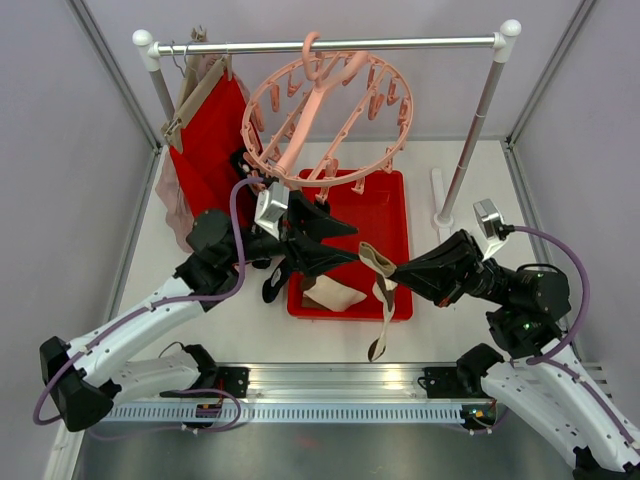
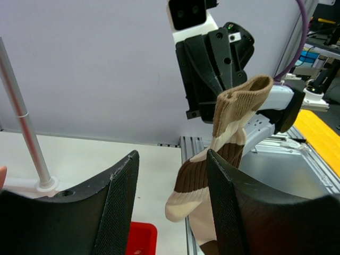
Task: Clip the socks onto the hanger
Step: Pick up the sock from the bin.
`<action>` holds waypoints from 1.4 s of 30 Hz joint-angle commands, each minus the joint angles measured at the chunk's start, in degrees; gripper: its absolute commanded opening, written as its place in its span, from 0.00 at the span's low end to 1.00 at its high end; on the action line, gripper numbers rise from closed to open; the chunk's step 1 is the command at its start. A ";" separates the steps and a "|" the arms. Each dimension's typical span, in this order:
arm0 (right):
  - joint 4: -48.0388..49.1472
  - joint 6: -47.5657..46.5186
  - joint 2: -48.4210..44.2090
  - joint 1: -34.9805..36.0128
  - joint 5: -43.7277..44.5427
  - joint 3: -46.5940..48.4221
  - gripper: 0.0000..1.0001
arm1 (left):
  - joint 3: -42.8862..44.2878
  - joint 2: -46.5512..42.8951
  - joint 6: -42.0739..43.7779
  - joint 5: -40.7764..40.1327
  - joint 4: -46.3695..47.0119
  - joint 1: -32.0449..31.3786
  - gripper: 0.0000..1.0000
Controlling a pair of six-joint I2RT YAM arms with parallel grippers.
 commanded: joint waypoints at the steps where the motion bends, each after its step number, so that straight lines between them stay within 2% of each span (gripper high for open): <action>1: 2.81 0.14 0.57 0.14 -0.49 0.27 0.00 | 0.42 0.46 -3.87 2.74 7.58 -0.31 0.59; 13: 2.46 -0.30 1.80 0.14 1.10 0.00 0.00 | 0.94 3.44 -4.22 5.65 10.58 -3.29 0.60; 17: 2.11 -0.56 2.16 0.22 1.27 0.00 0.00 | 1.47 4.06 -4.22 5.55 10.84 -4.00 0.56; 20: 0.97 -1.09 2.07 0.22 1.62 0.00 0.00 | 2.17 4.94 -4.31 5.55 10.49 -4.35 0.49; 23: -0.44 -1.79 2.07 0.22 2.15 0.44 0.00 | 2.87 5.64 -3.96 4.77 9.53 -4.52 0.31; 24: -0.96 -2.58 2.24 0.22 2.33 0.62 0.00 | 2.79 5.56 -3.87 4.76 9.61 -4.53 0.21; 27: -6.48 -5.29 2.25 0.22 3.47 1.76 0.01 | 2.70 5.55 -3.70 4.06 9.18 -4.61 0.08; 30: -12.36 -8.02 2.33 0.22 5.57 2.99 0.05 | 2.70 5.29 -3.17 3.36 8.30 -4.70 0.02; 32: -17.90 -13.29 2.16 0.22 8.55 5.00 0.17 | 2.52 4.94 -2.12 1.35 6.72 -4.61 0.02; 33: -25.50 -15.66 2.07 0.22 13.96 6.14 0.24 | 2.52 4.42 -1.68 0.12 5.75 -4.61 0.02; 34: -29.49 -20.55 1.98 0.22 17.85 8.50 0.39 | 2.52 4.33 -0.80 -3.03 3.13 -4.61 0.02; 35: -32.93 -22.34 2.24 0.22 21.80 9.66 0.46 | 2.52 4.24 -0.36 -4.80 1.80 -4.70 0.02; 36: -38.70 -24.27 2.51 0.22 30.80 10.89 0.51 | 2.87 4.50 -0.09 -6.47 -0.04 -4.61 0.02; 37: -40.85 -25.77 3.29 0.22 34.72 13.16 0.57 | 2.96 4.76 0.34 -10.66 -3.01 -4.70 0.02; 39: -43.23 -30.17 4.96 0.22 43.32 14.59 0.64 | 2.61 5.29 0.61 -17.08 -5.06 -4.61 0.02; 42: -42.37 -35.62 8.73 0.22 47.67 16.78 0.67 | 1.12 5.73 0.09 -24.99 -6.56 -4.61 0.02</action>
